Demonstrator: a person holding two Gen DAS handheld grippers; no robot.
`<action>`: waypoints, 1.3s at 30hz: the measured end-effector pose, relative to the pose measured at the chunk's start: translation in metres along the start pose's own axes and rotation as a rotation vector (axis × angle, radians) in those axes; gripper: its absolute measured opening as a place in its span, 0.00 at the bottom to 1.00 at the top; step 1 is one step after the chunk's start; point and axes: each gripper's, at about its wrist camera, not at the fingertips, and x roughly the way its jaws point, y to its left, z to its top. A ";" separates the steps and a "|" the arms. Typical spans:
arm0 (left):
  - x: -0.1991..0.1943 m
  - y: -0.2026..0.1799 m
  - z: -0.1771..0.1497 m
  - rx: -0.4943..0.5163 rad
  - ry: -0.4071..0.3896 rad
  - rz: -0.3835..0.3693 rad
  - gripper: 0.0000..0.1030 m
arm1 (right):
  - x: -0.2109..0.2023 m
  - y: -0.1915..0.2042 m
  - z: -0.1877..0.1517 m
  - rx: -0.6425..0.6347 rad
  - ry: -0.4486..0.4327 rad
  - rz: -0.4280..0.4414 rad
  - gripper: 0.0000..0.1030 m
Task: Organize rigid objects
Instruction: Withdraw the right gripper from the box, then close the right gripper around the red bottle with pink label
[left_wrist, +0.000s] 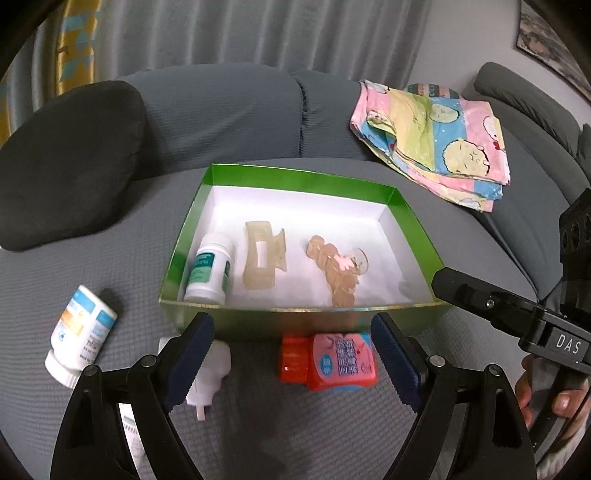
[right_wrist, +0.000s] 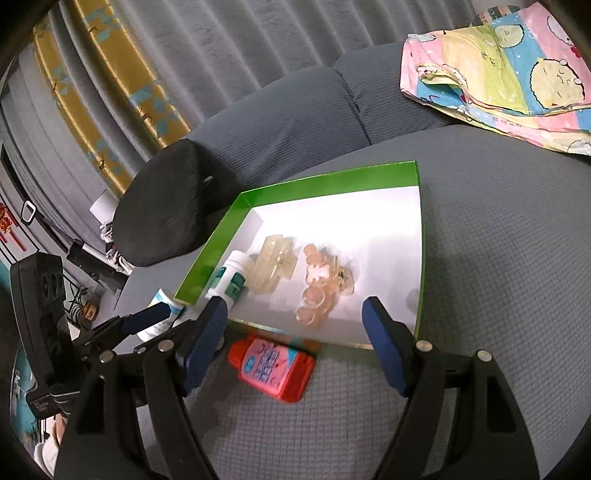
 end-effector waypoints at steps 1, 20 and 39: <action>-0.001 -0.001 -0.003 0.004 0.001 -0.002 0.84 | -0.002 0.000 -0.002 0.003 0.003 0.006 0.73; 0.032 -0.013 -0.042 0.043 0.092 -0.031 0.84 | 0.031 -0.007 -0.041 0.051 0.162 0.056 0.74; 0.068 -0.011 -0.042 0.018 0.084 -0.140 0.85 | 0.084 0.009 -0.042 0.029 0.251 0.118 0.66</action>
